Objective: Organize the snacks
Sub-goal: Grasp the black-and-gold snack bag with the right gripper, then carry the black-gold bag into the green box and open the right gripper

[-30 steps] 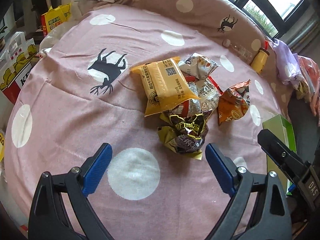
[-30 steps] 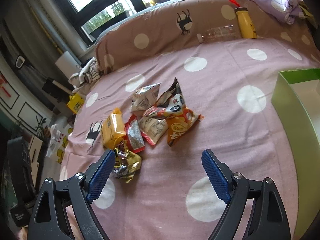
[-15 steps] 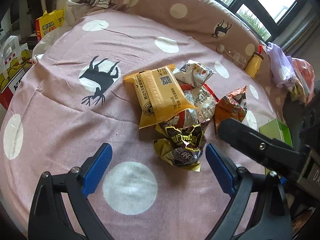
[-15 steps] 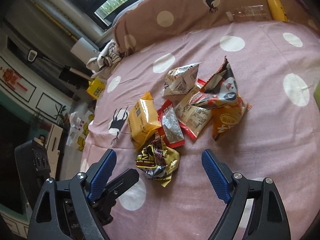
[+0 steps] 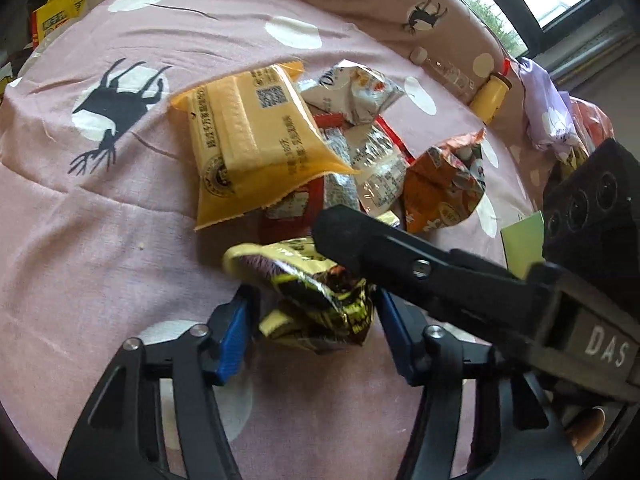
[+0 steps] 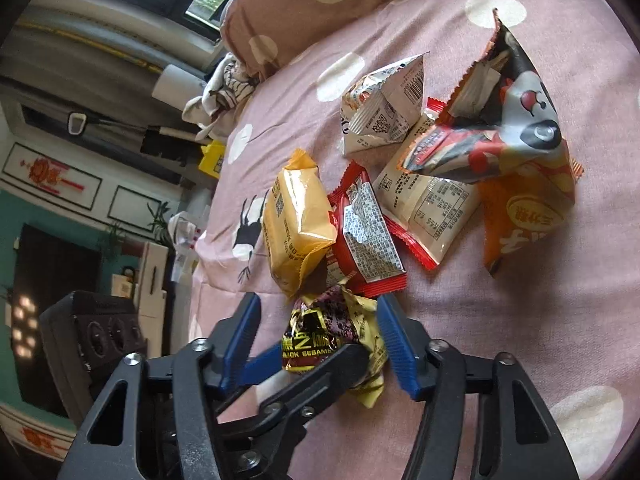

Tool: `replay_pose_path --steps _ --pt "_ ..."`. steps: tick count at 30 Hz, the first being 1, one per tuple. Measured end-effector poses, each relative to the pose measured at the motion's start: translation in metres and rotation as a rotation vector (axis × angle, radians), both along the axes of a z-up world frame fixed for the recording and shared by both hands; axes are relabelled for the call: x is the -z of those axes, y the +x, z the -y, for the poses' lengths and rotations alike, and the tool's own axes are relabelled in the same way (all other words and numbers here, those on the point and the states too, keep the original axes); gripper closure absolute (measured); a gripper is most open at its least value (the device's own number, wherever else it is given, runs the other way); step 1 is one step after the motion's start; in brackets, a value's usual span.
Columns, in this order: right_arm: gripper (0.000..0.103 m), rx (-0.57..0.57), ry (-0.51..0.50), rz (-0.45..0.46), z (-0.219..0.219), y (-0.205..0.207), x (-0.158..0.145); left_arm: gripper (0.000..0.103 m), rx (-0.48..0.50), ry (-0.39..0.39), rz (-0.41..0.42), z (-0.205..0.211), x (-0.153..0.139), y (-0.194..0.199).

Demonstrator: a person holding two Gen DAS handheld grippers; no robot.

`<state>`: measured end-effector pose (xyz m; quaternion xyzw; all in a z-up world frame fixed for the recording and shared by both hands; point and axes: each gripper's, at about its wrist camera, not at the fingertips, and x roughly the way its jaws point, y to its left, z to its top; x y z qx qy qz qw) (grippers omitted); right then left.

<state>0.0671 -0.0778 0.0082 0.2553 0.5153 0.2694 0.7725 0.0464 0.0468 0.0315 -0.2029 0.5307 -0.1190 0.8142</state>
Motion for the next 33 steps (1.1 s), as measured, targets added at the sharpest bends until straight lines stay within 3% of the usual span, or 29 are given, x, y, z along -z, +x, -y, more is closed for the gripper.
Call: replay_pose_path --steps 1,4,9,20,33 --pt "0.051 0.003 -0.016 -0.005 0.0 -0.001 0.002 0.059 0.015 0.017 -0.008 0.005 -0.001 -0.002" --pt "0.059 0.02 -0.053 -0.013 0.002 -0.006 0.005 0.06 0.025 0.085 0.014 0.017 -0.006 -0.007" --pt "0.06 0.05 -0.049 0.019 0.013 -0.018 -0.007 0.06 0.041 0.088 0.054 0.028 -0.021 -0.017" --pt "0.06 0.125 -0.032 0.211 0.051 -0.057 -0.072 0.061 0.078 0.075 0.257 0.065 -0.078 -0.044" --pt "0.059 0.236 -0.084 0.319 0.092 -0.093 -0.113 0.061 0.16 0.085 0.366 0.114 -0.11 -0.06"
